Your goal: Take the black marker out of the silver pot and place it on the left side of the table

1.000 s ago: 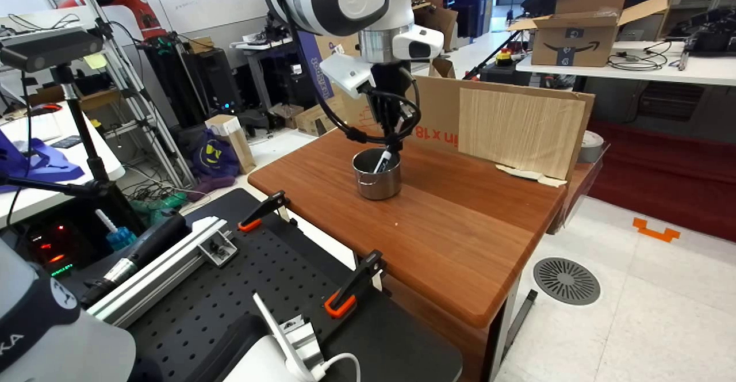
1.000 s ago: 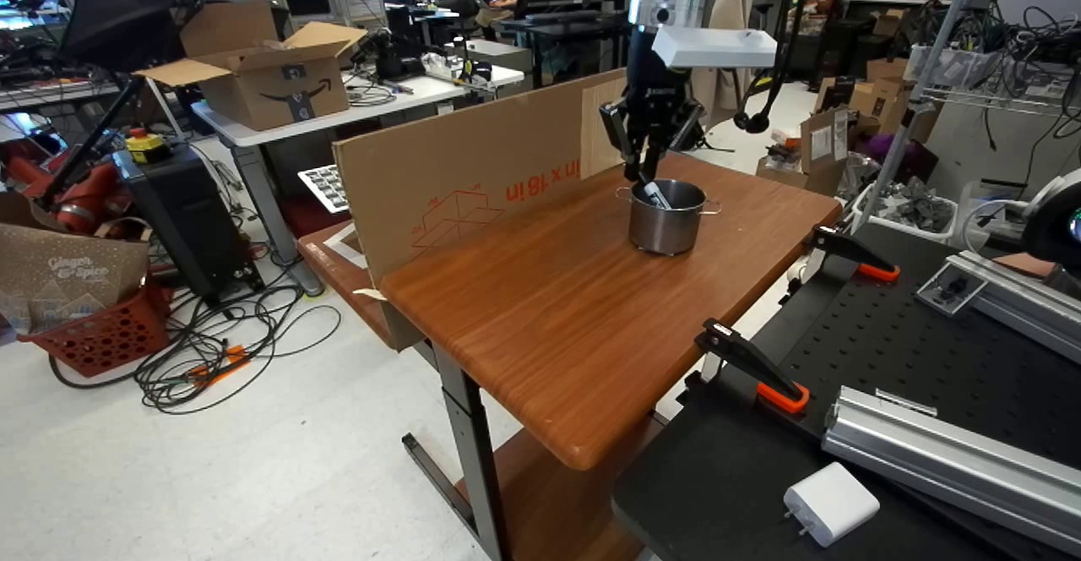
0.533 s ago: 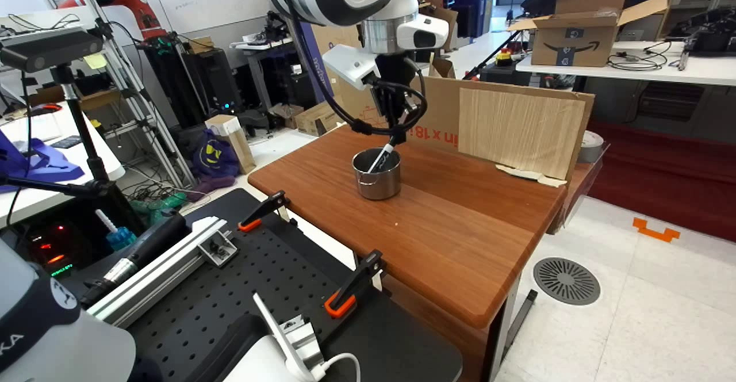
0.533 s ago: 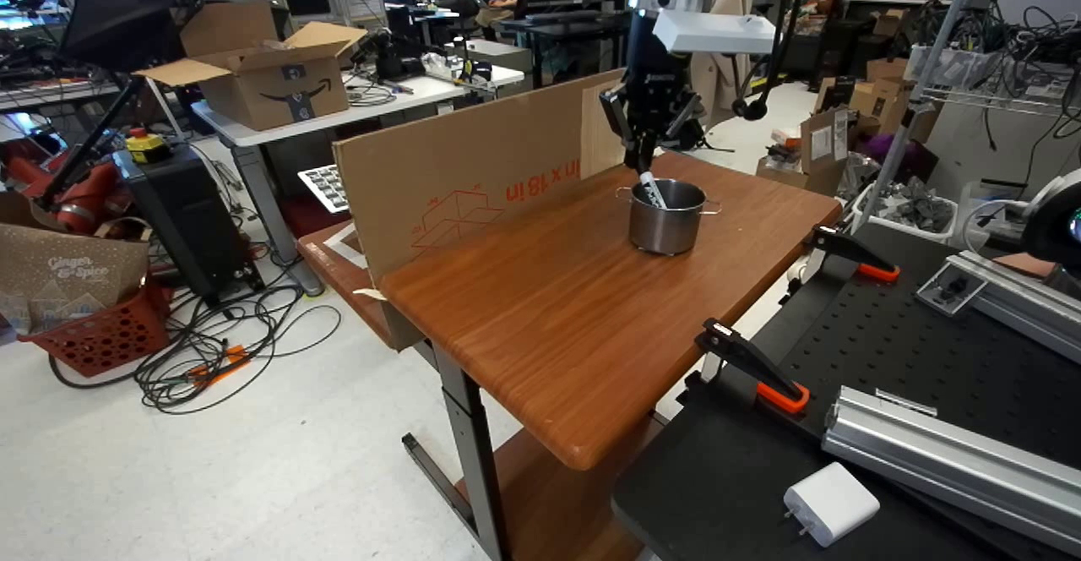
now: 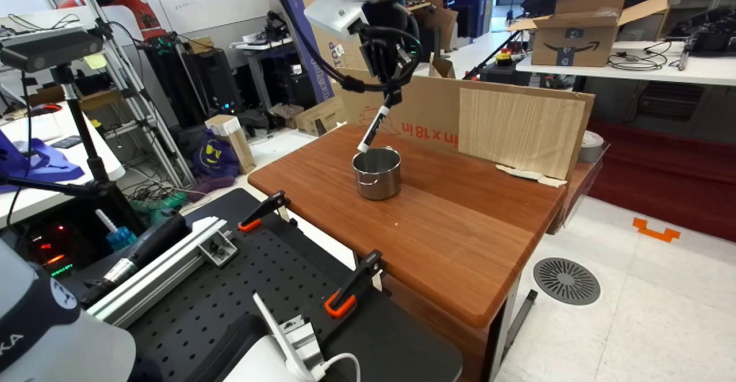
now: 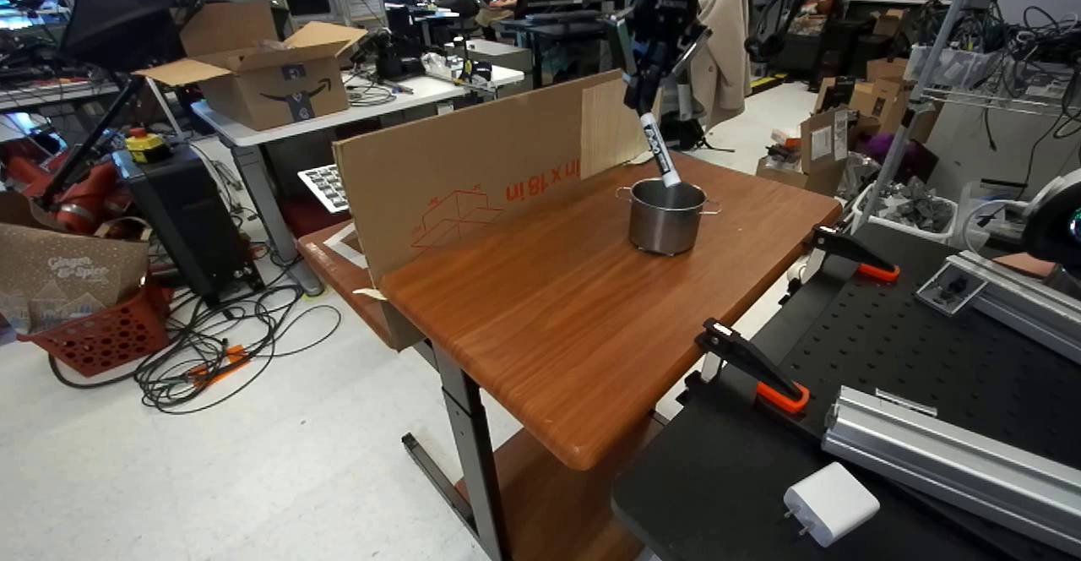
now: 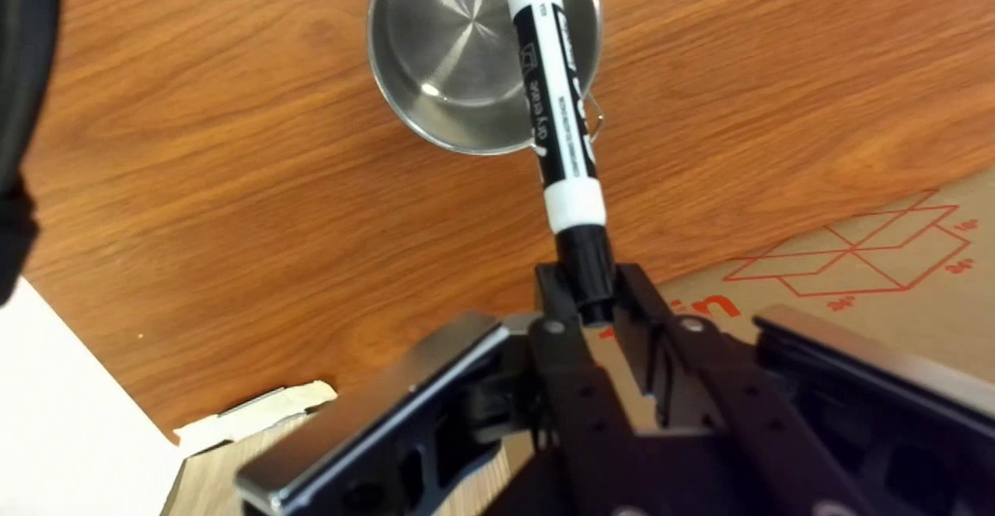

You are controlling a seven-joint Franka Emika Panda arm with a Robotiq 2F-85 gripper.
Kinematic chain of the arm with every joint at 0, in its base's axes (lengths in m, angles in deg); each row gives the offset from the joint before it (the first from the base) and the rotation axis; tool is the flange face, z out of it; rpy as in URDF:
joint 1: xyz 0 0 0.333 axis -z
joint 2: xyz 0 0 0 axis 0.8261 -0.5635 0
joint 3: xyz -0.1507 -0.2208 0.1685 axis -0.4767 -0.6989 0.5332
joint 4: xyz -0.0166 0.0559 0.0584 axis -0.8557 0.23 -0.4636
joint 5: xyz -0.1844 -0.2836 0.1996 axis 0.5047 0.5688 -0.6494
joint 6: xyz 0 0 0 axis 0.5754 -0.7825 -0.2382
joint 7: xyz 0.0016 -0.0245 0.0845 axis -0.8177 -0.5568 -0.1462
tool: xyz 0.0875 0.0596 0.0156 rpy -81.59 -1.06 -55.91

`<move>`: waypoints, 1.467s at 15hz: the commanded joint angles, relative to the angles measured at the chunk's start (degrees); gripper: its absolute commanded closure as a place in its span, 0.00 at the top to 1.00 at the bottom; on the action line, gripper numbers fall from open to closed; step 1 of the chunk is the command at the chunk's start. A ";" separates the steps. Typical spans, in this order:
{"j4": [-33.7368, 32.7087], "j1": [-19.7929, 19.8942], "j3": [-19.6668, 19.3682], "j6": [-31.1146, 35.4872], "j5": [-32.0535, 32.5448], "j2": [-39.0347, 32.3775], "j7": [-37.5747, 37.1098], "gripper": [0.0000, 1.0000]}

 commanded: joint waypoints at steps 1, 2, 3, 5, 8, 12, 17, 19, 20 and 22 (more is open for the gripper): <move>2.25 -1.19 1.57 -0.83 -0.29 3.70 -0.22 0.05; 2.27 -1.78 2.31 -0.61 -0.52 3.64 -0.22 0.05; 2.39 -2.40 2.93 -0.49 -0.55 3.60 -0.38 0.05; 2.15 -3.68 4.33 -0.27 -0.83 2.67 -0.43 0.05; 1.47 -5.31 5.70 0.34 0.30 0.49 -1.10 0.05; -0.71 -6.55 6.36 0.91 0.81 -4.24 -1.45 0.05; -6.42 -7.26 6.07 0.04 1.13 -12.49 -2.11 0.05; -8.62 -7.76 5.84 0.05 1.41 -15.47 -2.45 0.05; -9.73 -8.11 5.73 0.01 1.52 -16.97 -2.69 0.05; -11.68 -8.71 5.52 -0.19 1.65 -19.43 -2.97 0.05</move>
